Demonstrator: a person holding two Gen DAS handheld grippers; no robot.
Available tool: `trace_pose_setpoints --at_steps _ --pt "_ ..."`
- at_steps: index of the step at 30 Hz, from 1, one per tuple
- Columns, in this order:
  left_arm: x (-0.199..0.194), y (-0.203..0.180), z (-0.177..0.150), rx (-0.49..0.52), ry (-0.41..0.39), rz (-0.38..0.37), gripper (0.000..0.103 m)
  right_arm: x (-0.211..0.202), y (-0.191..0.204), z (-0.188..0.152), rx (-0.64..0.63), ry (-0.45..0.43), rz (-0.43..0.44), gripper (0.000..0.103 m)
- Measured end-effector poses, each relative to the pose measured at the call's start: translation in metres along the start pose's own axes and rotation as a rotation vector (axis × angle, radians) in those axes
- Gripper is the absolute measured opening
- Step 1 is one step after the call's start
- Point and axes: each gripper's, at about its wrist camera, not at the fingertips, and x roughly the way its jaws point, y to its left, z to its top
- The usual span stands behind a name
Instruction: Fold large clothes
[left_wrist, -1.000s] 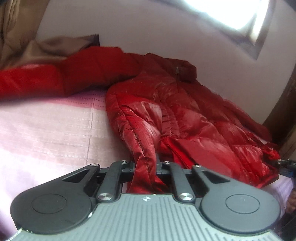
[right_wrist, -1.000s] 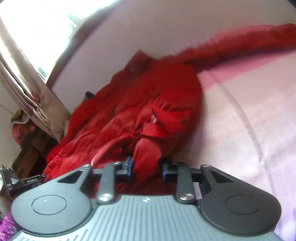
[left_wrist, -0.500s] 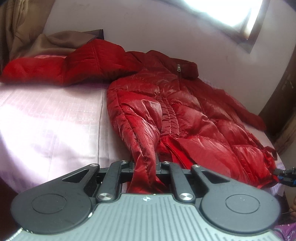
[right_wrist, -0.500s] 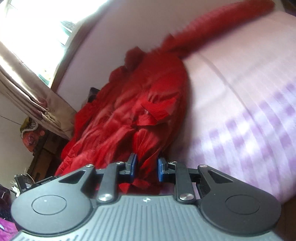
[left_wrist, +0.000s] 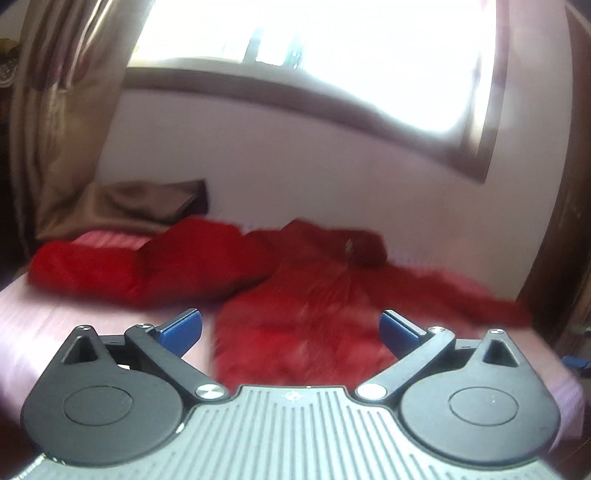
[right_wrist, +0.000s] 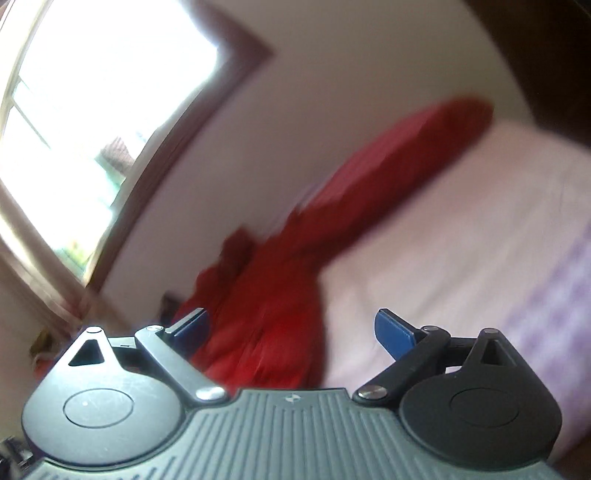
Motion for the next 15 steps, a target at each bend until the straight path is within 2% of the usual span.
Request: trace_pose_setpoints --at_steps 3,8,12,15 --pt "0.032 -0.021 0.012 -0.002 -0.017 0.002 0.102 0.022 -0.025 0.04 0.005 -0.064 -0.061 0.097" --pt "0.094 -0.052 0.015 0.014 -0.019 0.032 0.103 0.065 -0.074 0.094 0.122 -0.137 -0.143 0.097" --pt "0.137 -0.061 0.011 0.049 -0.03 0.101 0.103 0.097 -0.113 0.128 0.201 -0.178 -0.192 0.097" --pt "0.164 -0.054 0.004 0.024 -0.014 0.166 0.103 0.116 -0.137 0.15 0.242 -0.195 -0.209 0.097"
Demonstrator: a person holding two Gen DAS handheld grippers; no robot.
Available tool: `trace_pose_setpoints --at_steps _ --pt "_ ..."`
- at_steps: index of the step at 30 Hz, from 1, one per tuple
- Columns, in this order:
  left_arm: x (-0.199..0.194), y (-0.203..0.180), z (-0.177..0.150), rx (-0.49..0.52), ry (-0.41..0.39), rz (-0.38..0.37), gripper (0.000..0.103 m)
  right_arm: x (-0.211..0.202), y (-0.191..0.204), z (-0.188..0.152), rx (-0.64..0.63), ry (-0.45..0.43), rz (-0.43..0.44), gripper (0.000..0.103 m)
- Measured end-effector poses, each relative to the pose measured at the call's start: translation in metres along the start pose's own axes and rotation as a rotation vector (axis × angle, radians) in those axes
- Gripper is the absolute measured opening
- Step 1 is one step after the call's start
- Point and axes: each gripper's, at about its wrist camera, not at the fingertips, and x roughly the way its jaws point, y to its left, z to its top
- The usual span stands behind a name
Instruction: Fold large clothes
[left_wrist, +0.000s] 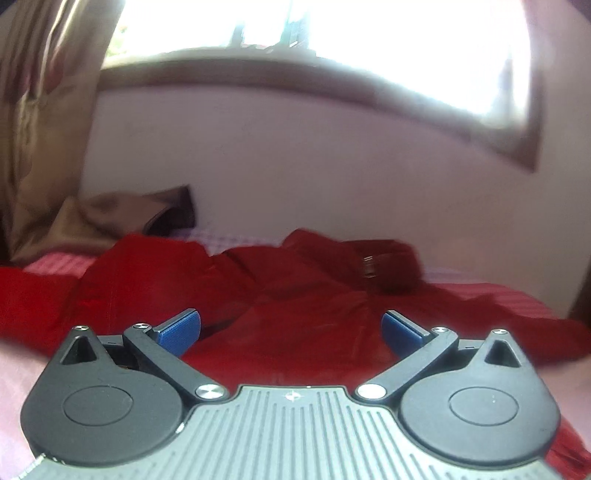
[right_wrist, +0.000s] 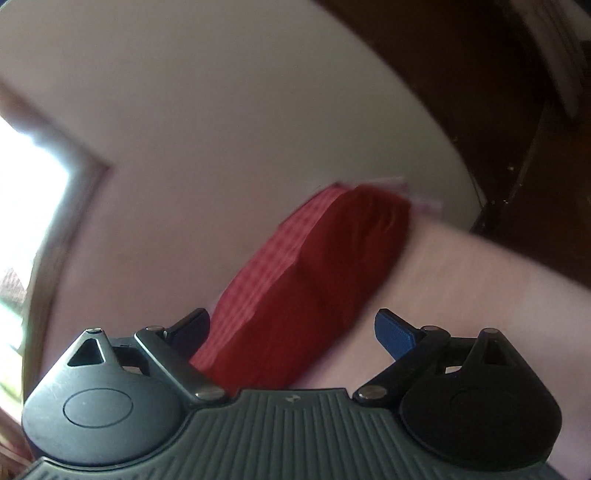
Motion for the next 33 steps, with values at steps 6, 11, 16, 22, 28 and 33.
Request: trace_pose_setpoints --at_steps 6,11,16,22,28,33 --pt "0.019 0.02 -0.026 -0.035 0.056 0.07 0.103 0.044 -0.031 0.026 0.074 -0.012 -0.073 0.097" --pt "0.027 0.022 -0.034 -0.037 0.081 0.068 0.103 0.064 -0.036 0.033 0.078 -0.051 -0.07 0.097" --pt "0.032 0.018 -0.04 -0.008 0.107 0.071 0.103 0.086 -0.03 0.033 0.003 -0.062 -0.083 0.089" --pt "0.04 0.023 -0.042 -0.041 0.144 0.071 0.103 0.104 -0.03 0.033 -0.047 0.006 -0.124 0.022" --pt "0.04 0.022 -0.042 -0.047 0.147 0.073 0.103 0.086 -0.025 0.04 -0.004 -0.067 -0.034 0.012" --pt "0.04 0.024 -0.041 -0.063 0.144 0.062 0.103 0.057 0.031 0.046 -0.034 -0.117 0.113 0.012"
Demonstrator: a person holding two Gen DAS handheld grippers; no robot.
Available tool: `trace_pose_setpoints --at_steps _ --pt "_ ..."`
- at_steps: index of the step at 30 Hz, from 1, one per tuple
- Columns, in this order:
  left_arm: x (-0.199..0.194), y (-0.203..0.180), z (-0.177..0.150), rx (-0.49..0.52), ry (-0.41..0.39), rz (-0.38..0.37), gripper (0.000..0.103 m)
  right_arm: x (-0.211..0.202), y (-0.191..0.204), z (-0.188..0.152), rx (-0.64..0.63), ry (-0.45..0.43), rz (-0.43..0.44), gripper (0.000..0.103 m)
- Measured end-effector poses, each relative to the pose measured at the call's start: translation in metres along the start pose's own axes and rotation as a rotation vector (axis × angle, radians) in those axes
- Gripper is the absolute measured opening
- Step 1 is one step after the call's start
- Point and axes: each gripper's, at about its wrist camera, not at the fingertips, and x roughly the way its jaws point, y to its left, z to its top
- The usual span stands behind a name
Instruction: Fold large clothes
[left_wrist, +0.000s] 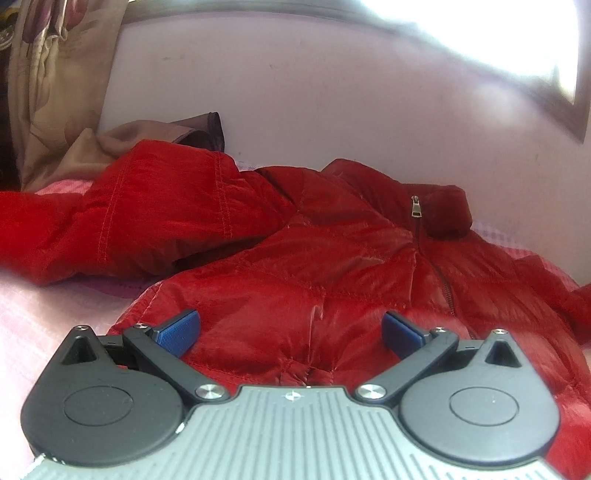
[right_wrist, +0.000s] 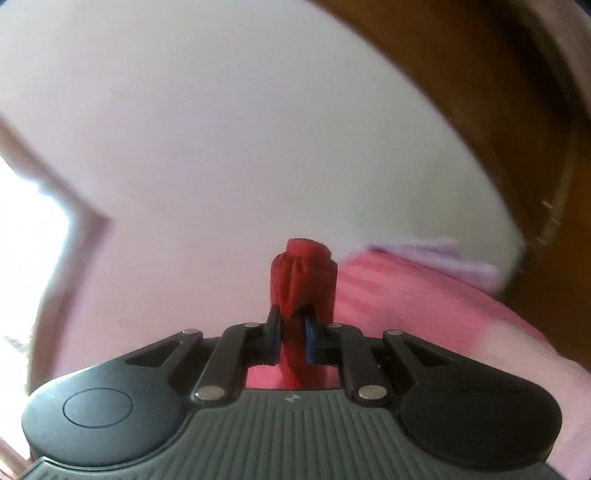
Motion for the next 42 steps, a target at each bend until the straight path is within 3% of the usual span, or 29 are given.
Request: trace_pose_setpoints --at_steps 4,8,11,16,21,25,31,39,42 --pt "-0.002 0.006 -0.001 -0.039 -0.01 -0.02 0.103 -0.01 0.073 -0.007 -0.064 0.021 0.135 0.012" --pt "-0.009 0.011 0.001 -0.079 -0.032 -0.04 0.103 -0.009 0.146 -0.037 -0.11 0.084 0.268 0.011" --pt "-0.023 0.017 0.007 -0.12 -0.074 -0.057 0.103 0.002 0.201 -0.08 -0.115 0.165 0.376 0.011" --pt "-0.053 0.025 0.017 -0.116 -0.111 -0.099 0.103 0.032 0.27 -0.165 -0.151 0.306 0.472 0.011" --pt "-0.075 0.03 0.017 -0.012 -0.14 -0.085 0.103 0.06 0.296 -0.258 -0.176 0.456 0.473 0.011" --pt "-0.081 0.042 0.013 -0.009 -0.136 -0.095 0.103 0.085 0.3 -0.321 -0.272 0.551 0.414 0.011" --pt "-0.083 0.057 0.01 -0.058 -0.136 -0.099 0.103 0.098 0.307 -0.411 -0.573 0.668 0.297 0.011" --pt "-0.089 0.079 0.018 -0.137 -0.139 -0.111 0.103 0.085 0.323 -0.475 -0.925 0.695 0.281 0.013" --pt "-0.093 0.097 0.024 -0.183 -0.138 -0.106 0.103 0.082 0.313 -0.478 -0.955 0.692 0.279 0.013"
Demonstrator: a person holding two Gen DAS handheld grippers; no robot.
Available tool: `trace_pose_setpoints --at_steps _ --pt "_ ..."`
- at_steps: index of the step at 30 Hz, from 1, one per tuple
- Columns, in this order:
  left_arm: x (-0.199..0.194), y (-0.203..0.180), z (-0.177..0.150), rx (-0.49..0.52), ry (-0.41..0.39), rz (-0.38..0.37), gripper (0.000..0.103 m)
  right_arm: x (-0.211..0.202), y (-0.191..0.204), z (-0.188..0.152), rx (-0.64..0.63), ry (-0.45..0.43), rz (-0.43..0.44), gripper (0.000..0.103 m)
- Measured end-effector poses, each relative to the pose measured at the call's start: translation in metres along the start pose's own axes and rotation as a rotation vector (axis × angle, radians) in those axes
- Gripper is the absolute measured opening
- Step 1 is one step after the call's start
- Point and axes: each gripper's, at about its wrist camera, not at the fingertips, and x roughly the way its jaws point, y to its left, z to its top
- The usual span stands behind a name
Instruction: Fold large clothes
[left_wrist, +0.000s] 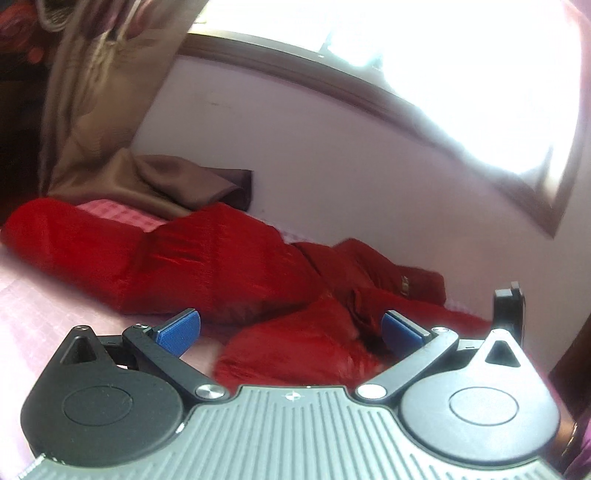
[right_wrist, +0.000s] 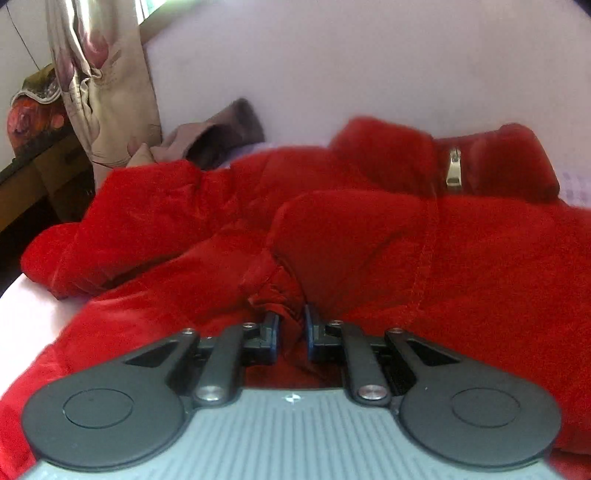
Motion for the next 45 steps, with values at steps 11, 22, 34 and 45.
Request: trace_pose_setpoints --at_steps 11,22,34,45 --pt "0.0 0.117 0.036 -0.233 -0.033 0.235 0.103 -0.029 0.023 0.013 -0.05 -0.056 0.038 0.099" --pt "0.041 0.241 0.069 -0.486 0.004 0.338 0.1 -0.108 0.028 -0.014 0.031 -0.119 0.165 0.099" --pt "0.041 0.196 0.103 -0.357 -0.113 0.233 0.004 -0.174 -0.01 -0.054 0.148 -0.194 0.062 0.099" --pt "0.006 -0.037 0.16 -0.038 -0.249 -0.122 0.004 -0.21 -0.064 -0.07 0.297 -0.288 0.044 0.099"
